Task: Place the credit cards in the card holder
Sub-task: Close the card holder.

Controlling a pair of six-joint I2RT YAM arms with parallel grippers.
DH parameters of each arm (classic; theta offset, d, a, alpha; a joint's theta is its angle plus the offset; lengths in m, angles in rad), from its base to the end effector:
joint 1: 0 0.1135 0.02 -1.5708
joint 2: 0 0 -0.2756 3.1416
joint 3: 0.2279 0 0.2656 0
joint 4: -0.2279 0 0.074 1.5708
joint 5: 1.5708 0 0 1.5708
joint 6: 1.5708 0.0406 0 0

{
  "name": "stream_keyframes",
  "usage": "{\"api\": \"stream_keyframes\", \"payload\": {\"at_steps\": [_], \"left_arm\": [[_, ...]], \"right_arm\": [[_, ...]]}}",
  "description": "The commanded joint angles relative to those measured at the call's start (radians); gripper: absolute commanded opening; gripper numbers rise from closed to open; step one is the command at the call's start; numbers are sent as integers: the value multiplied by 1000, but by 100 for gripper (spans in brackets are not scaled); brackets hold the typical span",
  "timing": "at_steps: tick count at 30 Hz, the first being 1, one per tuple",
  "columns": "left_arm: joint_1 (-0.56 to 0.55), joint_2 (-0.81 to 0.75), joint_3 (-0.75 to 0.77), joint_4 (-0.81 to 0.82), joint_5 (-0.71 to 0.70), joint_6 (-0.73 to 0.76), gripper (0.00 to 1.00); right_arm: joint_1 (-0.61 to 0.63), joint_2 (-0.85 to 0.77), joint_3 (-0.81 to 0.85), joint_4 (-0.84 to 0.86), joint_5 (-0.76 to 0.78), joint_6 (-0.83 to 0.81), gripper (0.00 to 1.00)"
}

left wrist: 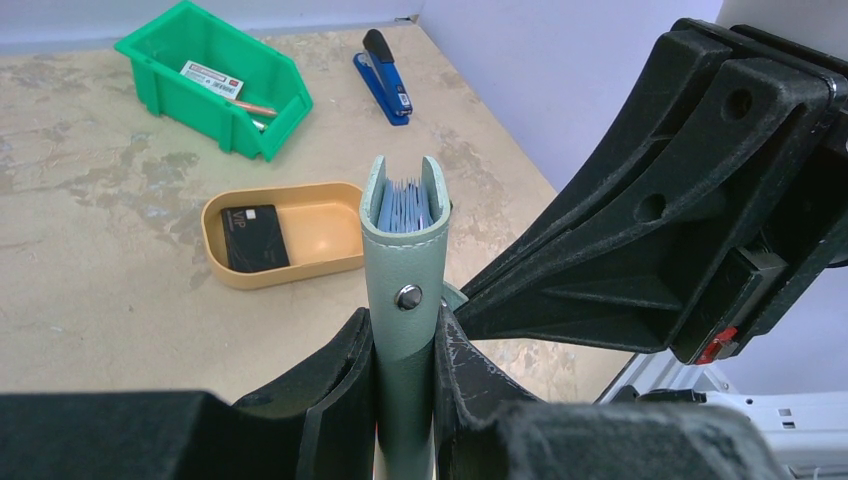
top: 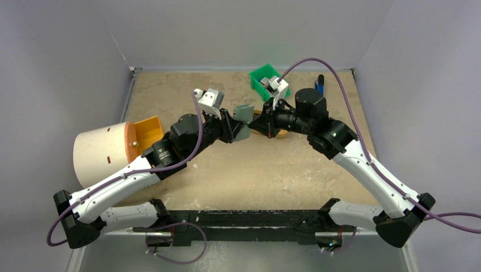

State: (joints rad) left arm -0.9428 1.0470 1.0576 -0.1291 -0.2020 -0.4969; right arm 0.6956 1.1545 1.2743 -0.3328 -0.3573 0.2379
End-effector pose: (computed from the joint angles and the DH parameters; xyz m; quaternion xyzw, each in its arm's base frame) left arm 0.1554 -0.2001 0.4014 0.0992 0.7403 -0.3788 0.5464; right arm 0.1965 0.1825 0.4324 -0.2824 0.7206 0.4016 0.4896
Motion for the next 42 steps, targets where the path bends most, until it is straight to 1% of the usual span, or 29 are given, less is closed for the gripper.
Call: {"api": "stream_keyframes", "payload": {"at_steps": [1, 7, 11, 13, 23, 29, 42], "left_arm": [[-9, 2, 58, 107, 57, -30, 0], [-19, 10, 56, 113, 84, -37, 0], [-29, 9, 53, 114, 102, -45, 0], [-35, 7, 51, 155, 124, -52, 0], [-69, 12, 46, 239, 197, -111, 0], [-82, 27, 46, 311, 279, -171, 0], [-105, 49, 47, 424, 346, -240, 0]], "right_arm": [[23, 0, 43, 48, -24, -5, 0], [22, -13, 28, 89, 14, 22, 0], [23, -5, 33, 107, 13, 30, 0], [23, 0, 34, 114, 11, 33, 0], [24, 23, 38, 135, -5, 46, 0], [24, 31, 37, 144, -8, 50, 0], [31, 47, 33, 156, -33, 57, 0]]}}
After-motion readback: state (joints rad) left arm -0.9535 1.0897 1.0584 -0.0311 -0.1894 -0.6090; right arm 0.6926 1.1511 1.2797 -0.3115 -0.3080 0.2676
